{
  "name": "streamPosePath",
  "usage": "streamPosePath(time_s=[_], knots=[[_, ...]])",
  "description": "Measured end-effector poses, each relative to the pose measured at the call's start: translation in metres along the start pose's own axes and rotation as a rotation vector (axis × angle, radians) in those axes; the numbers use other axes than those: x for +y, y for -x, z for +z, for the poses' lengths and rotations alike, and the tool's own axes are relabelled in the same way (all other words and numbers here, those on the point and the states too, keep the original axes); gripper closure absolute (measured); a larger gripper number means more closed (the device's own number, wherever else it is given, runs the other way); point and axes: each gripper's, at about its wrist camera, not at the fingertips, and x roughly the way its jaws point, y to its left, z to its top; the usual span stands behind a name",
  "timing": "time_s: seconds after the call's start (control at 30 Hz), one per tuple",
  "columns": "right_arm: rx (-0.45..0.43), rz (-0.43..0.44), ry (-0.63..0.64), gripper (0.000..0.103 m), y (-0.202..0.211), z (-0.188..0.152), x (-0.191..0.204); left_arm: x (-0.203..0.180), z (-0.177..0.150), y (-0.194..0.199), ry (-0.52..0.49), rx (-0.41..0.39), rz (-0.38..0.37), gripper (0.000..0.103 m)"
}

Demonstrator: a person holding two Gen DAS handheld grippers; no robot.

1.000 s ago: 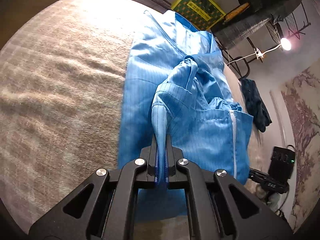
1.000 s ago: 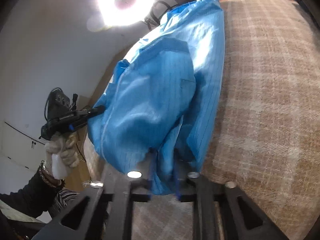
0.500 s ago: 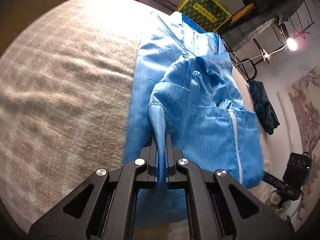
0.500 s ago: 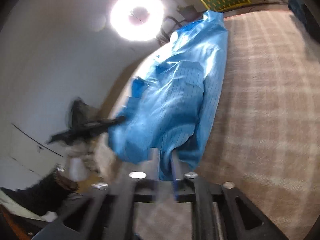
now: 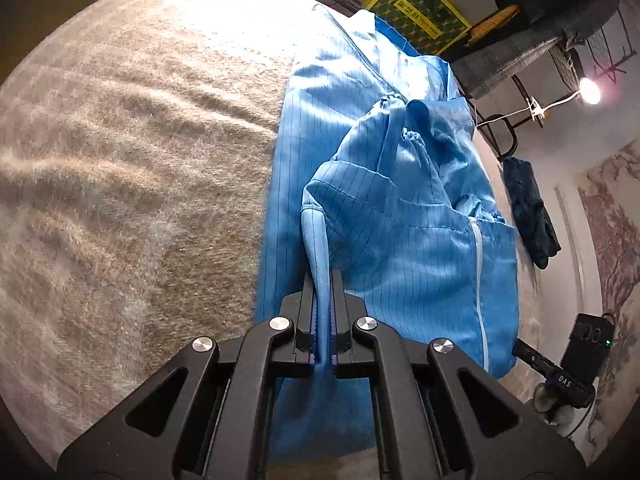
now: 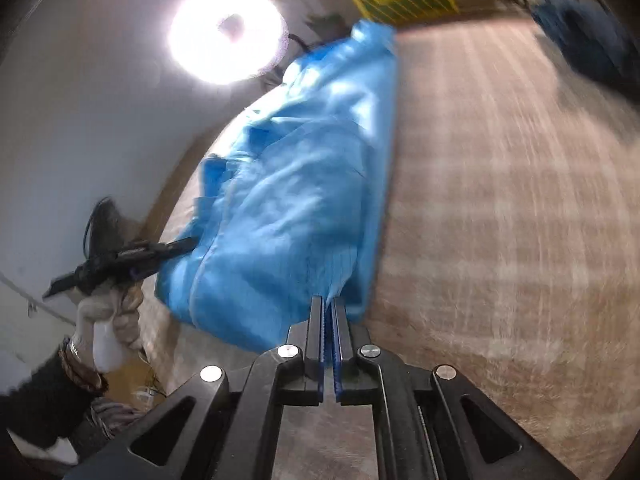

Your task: Fold large clothes

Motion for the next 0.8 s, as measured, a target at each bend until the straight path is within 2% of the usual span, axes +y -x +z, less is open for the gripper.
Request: streamPosePath(time_s=[0.07, 0.13, 0.17, 0.2, 0.23, 0.37, 0.47, 0.53, 0.67, 0.7, 0.73, 0.8], knots=[[-0.016, 0.045, 0.000, 0.095, 0.006, 0.004, 0.000, -0.004, 0.001, 0.003, -0.029, -0.008, 0.010, 0.101], [-0.008, 0.085, 0.039, 0.068, 0.012, 0.007, 0.006, -0.005, 0.001, 0.002, -0.033, -0.005, 0.005, 0.101], [-0.007, 0.081, 0.054, 0.068, 0.013, 0.007, 0.009, -0.005, 0.002, 0.001, -0.029, -0.004, 0.003, 0.101], [-0.006, 0.065, 0.062, 0.080, 0.010, 0.006, 0.011, -0.006, 0.003, 0.000, -0.028, -0.003, 0.003, 0.101], [0.004, 0.058, 0.059, 0.103, 0.007, 0.005, 0.010, -0.007, 0.004, 0.000, -0.028, -0.003, -0.002, 0.101], [-0.007, 0.063, 0.039, 0.103, 0.011, -0.008, 0.010, -0.014, 0.008, 0.002, -0.071, -0.013, 0.002, 0.101], [0.015, -0.003, 0.009, 0.103, 0.015, -0.015, -0.004, -0.008, 0.007, -0.005, -0.050, 0.007, 0.014, 0.099], [0.032, -0.077, 0.017, 0.103, 0.010, -0.016, -0.006, -0.008, 0.006, -0.006, -0.056, 0.005, 0.027, 0.098], [-0.038, -0.096, 0.084, 0.099, 0.029, -0.003, 0.009, -0.015, 0.011, 0.004, -0.075, -0.015, 0.052, 0.093], [-0.070, -0.095, 0.119, 0.095, 0.035, 0.002, 0.017, -0.017, 0.012, 0.009, -0.080, -0.035, 0.069, 0.092], [-0.093, -0.092, 0.146, 0.086, 0.038, 0.005, 0.024, -0.018, 0.012, 0.013, -0.079, -0.050, 0.077, 0.092], [-0.130, -0.067, 0.188, 0.075, 0.040, 0.012, 0.037, -0.023, 0.013, 0.026, -0.082, -0.100, 0.074, 0.091]])
